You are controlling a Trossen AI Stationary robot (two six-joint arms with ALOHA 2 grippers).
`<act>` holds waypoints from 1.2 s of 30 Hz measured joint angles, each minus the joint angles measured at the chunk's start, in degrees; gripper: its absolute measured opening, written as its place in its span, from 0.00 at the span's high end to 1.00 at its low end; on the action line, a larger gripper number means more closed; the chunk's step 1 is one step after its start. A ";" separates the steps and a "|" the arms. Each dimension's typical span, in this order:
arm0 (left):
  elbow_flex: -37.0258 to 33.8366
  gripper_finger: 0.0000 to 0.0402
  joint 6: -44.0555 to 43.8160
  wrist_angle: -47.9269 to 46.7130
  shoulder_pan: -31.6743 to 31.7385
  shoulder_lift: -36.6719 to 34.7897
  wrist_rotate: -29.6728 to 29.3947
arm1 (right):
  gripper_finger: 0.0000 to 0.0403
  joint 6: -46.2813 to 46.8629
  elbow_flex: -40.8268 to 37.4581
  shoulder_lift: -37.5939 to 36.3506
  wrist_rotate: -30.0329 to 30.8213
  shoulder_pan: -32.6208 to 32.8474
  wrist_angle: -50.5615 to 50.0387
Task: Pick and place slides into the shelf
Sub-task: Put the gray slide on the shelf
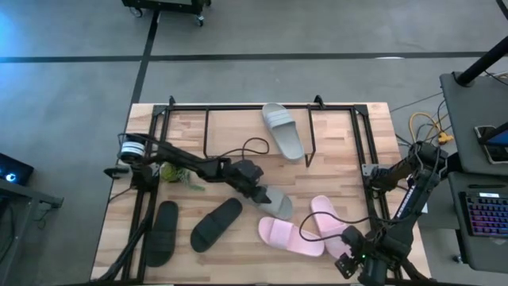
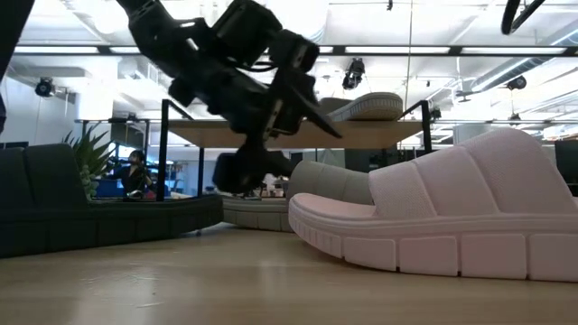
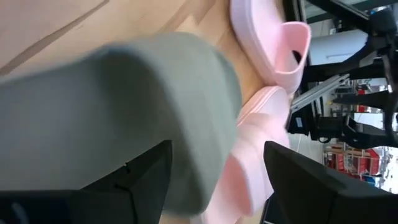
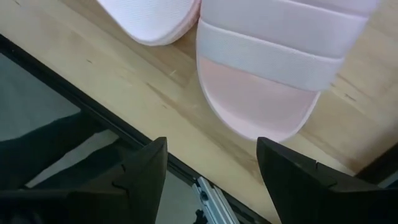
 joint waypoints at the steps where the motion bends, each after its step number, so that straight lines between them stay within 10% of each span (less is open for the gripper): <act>1: 0.64 0.40 0.39 0.19 0.00 0.33 -0.28 | 0.41 -0.14 -0.08 0.00 0.00 0.00 -0.04; 9: 2.03 0.50 0.74 -0.19 -0.07 1.78 -1.00 | 0.41 -0.35 -0.59 0.00 -0.02 0.00 -0.12; 20: 2.03 0.96 5.13 -0.29 -0.57 1.96 -1.38 | 0.41 -0.81 -0.68 0.00 -0.13 0.00 -1.03; 36: 2.09 1.00 8.24 -11.62 -2.03 -13.95 -5.13 | 0.41 -4.35 -0.68 -0.10 -0.61 0.00 -1.76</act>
